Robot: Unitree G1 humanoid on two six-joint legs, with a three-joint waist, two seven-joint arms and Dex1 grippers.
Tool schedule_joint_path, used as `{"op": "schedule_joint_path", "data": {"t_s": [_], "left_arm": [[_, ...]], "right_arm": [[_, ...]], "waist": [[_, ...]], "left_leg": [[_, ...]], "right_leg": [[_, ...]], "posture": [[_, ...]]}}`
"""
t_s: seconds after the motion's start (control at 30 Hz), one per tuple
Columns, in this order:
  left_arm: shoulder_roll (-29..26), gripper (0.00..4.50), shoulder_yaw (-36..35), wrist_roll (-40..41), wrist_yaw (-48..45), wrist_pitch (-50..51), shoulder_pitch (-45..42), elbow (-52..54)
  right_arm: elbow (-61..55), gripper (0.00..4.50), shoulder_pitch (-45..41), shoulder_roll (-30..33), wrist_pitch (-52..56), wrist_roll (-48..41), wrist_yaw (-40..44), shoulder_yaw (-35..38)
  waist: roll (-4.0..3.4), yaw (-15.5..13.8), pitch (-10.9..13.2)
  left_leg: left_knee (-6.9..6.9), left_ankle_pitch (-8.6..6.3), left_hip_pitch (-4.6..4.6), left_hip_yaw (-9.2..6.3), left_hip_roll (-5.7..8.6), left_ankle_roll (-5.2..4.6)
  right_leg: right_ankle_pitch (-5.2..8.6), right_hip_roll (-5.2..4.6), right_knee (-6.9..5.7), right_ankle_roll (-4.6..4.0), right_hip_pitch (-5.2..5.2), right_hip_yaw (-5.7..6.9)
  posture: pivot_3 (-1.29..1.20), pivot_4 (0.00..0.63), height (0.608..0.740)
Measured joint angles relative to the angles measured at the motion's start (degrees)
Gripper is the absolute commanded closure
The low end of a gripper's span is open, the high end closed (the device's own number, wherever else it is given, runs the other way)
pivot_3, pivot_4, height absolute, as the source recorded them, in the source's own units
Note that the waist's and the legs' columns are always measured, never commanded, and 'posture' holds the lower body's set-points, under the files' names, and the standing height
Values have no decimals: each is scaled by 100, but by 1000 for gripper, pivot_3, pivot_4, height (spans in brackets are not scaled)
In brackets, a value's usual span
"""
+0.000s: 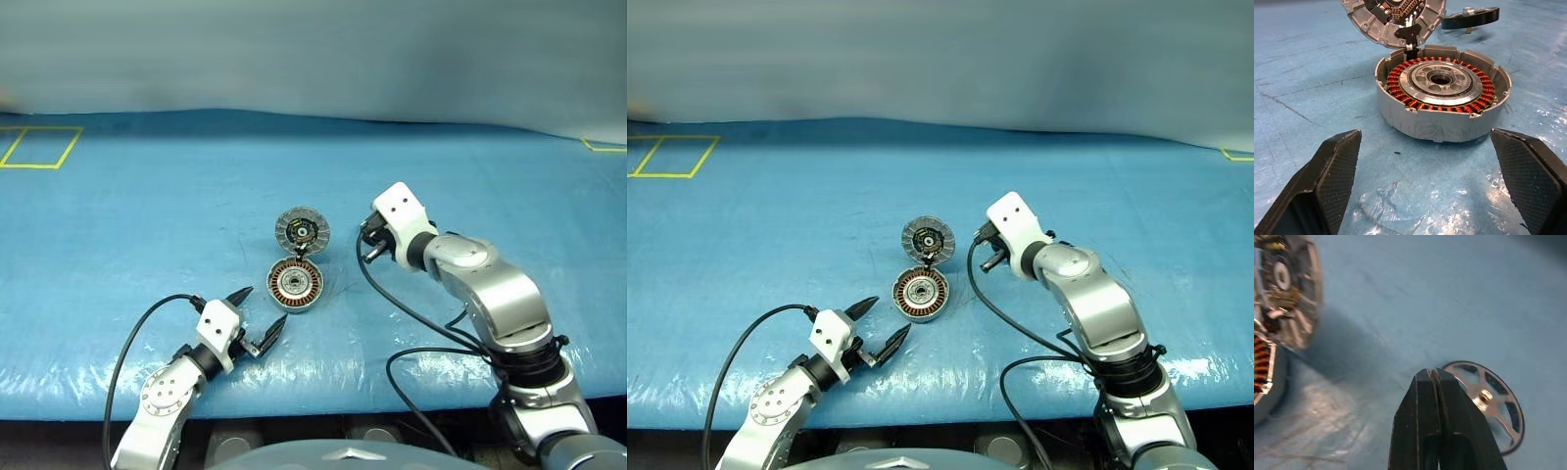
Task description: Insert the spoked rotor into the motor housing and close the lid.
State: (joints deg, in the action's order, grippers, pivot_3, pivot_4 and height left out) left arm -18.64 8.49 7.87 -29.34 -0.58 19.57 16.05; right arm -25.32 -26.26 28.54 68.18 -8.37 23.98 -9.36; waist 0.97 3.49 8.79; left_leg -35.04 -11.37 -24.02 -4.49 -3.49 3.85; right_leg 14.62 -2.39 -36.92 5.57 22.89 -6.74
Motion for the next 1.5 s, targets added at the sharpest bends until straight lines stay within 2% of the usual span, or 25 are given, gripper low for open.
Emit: {"op": "schedule_joint_path", "data": {"t_s": [0.1,0.23,0.67,1.0,1.5], "left_arm": [[-2,0,-4,0,2,2,8,0],[0,0,-12,-1,26,12,36,0],[-5,0,-18,-1,67,33,107,6],[-5,0,-18,0,131,61,121,22],[-7,0,-17,2,126,132,71,35]], "right_arm": [[527,2951,-71,12,18,3,-41,144],[1115,1743,-283,-315,5,9,-280,366],[2342,1743,-670,-840,-373,143,-940,758],[2042,1743,-476,-999,-204,95,-947,768],[1607,1743,-156,-886,76,112,-978,574]], "waist": [[-5,9,3],[-15,25,10],[-32,35,21],[-41,39,25],[-39,31,23]], "left_leg": [[2,-2,-2,1,0,-4],[-1,-2,-1,1,1,-4],[-2,-2,-3,2,2,-4],[-2,-2,-2,0,1,-4],[-4,-1,1,-1,1,-5]], "right_leg": [[0,0,0,0,1,-2],[-1,1,0,2,0,-2],[-2,1,-1,4,0,-4],[-2,2,-3,5,-2,-4],[-2,3,-2,5,-6,-4]], "posture": [[0,150,740],[0,150,740],[0,150,740],[0,150,740],[0,150,740]]}}
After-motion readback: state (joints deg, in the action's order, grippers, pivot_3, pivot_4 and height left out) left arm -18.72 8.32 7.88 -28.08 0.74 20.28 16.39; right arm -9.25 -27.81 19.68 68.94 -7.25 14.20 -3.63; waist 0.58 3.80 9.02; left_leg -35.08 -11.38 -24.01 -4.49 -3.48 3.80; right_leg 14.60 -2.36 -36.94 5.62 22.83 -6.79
